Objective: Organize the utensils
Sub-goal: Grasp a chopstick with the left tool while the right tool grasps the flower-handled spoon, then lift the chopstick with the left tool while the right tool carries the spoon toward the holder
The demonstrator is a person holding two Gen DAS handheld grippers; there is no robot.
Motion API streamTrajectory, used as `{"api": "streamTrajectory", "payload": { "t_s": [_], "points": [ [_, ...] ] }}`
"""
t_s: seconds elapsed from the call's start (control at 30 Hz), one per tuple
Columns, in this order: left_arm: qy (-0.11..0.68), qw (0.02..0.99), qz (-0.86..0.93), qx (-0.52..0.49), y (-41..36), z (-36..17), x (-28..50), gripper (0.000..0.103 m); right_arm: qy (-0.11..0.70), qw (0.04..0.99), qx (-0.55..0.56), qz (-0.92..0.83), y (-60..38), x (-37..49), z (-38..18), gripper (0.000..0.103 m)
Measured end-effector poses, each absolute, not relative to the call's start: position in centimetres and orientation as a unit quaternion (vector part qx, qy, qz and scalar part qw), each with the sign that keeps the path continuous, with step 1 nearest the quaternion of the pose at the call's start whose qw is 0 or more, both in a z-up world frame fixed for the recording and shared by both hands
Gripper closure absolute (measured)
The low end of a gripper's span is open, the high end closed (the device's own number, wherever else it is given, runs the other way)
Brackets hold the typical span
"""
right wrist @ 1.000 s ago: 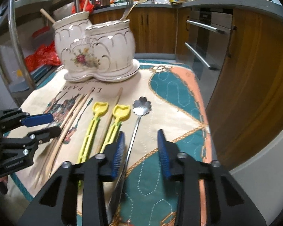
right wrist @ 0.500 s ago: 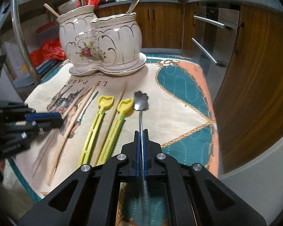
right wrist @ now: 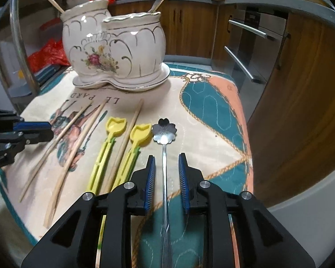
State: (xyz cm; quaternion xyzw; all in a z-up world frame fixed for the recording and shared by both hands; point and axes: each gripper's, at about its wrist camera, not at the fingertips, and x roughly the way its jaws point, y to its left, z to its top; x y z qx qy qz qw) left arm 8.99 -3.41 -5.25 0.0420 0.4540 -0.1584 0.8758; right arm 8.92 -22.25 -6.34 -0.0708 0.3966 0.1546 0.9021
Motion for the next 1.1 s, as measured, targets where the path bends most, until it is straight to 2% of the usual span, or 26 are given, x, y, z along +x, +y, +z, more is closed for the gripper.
{"api": "streamTrajectory", "payload": {
  "t_s": [0.03,0.2,0.3,0.33,0.43,0.53,0.83,1.1],
  "points": [
    [0.454,0.876,-0.159,0.042,-3.7,-5.3,9.1,0.067,0.396,0.902,-0.072,0.155,-22.2,9.0,-6.3,0.081],
    [0.455,0.876,-0.150,0.056,-4.9,-6.1,9.9,0.066,0.402,0.896,-0.065,0.174,-22.2,9.7,-6.3,0.095],
    [0.452,0.878,-0.144,0.059,-4.8,-6.5,10.5,0.067,0.408,0.891,-0.047,0.191,-22.7,10.3,-6.3,0.097],
    [0.450,0.879,-0.142,0.063,-4.8,-6.5,10.7,0.070,0.410,0.890,-0.041,0.194,-22.8,10.5,-6.3,0.098],
    [0.443,0.882,-0.135,0.089,-4.6,-6.5,11.0,0.088,0.407,0.891,-0.028,0.198,-23.2,10.6,-6.4,0.099],
    [0.439,0.881,-0.146,0.097,-4.1,-6.4,11.2,0.097,0.395,0.896,-0.029,0.198,-23.1,10.2,-6.1,0.099],
    [0.365,0.907,-0.179,0.114,-2.1,-4.6,9.7,0.099,0.291,0.934,-0.015,0.208,-23.9,7.3,-2.8,0.099],
    [0.234,0.947,-0.207,0.074,0.6,-0.6,6.3,0.099,0.170,0.961,-0.003,0.217,-23.2,4.7,0.5,0.099]
  ]
}}
